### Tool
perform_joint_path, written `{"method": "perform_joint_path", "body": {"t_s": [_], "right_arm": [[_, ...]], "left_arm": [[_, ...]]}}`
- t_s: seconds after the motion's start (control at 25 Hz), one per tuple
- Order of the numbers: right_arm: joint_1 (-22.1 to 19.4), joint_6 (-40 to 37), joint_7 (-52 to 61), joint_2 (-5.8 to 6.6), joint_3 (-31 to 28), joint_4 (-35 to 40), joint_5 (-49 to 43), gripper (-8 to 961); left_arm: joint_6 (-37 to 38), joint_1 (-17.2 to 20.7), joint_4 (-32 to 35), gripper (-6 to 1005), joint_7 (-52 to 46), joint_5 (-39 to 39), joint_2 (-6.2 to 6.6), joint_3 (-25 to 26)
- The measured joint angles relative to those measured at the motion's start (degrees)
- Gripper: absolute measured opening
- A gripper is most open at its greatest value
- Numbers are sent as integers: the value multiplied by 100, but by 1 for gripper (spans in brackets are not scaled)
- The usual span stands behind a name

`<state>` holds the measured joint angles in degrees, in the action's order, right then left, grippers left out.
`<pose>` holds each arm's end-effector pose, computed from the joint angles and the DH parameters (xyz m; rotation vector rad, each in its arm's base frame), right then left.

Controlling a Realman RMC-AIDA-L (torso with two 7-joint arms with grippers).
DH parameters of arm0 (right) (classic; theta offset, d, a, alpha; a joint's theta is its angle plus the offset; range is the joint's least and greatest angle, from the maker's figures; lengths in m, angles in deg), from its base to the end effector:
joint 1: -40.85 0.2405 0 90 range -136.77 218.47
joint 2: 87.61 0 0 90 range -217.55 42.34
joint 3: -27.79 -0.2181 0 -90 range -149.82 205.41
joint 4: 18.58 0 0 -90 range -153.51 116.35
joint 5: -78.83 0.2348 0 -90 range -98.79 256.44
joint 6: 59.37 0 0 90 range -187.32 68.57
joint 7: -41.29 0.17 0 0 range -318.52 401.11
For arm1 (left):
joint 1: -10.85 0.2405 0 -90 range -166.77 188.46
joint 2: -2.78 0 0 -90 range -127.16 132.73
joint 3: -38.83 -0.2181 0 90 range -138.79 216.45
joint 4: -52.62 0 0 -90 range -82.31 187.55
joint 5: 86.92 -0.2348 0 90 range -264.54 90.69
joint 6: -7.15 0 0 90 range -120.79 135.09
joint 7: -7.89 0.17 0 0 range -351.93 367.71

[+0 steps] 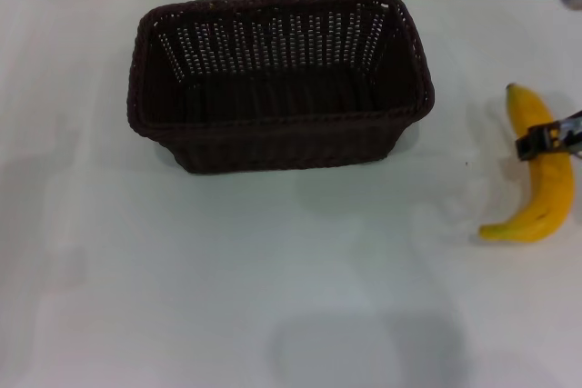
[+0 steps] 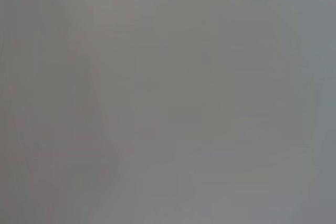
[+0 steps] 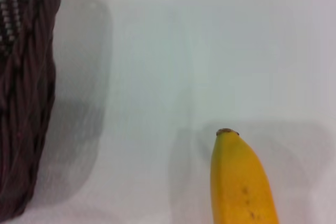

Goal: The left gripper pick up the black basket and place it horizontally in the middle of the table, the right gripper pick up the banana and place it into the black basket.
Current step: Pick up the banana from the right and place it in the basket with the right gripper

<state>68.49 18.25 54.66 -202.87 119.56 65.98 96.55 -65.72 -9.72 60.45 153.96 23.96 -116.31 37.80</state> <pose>0.1819 0.3812 0.0165 -1.8773 1.3838 -0.2981 -0.3915 0.3109 0.0827 -1.2114 -0.7493 -0.8390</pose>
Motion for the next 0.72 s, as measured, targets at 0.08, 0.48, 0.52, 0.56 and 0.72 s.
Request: {"method": "perform_joint_path", "body": {"t_s": [0.08, 0.48, 0.52, 0.56, 0.72], "right_arm": [[6, 64, -146, 6, -212, 114, -85, 494], [831, 292, -1116, 7, -968, 497, 8, 541], [1014, 298, -1242, 5, -978, 478, 119, 546], [1153, 271, -1337, -1, -983, 455, 180, 551], [1672, -274, -1807, -26, -948, 293, 629, 570]], "left_arm": [[0, -7, 0, 865, 0, 2, 1, 2], [1, -117, -80, 864, -9, 7, 1, -30], [1, -126, -83, 864, -9, 4, 0, -36], [1, -144, -95, 864, -9, 5, 0, -40], [1, -241, -183, 863, -9, 4, 0, -40]]}}
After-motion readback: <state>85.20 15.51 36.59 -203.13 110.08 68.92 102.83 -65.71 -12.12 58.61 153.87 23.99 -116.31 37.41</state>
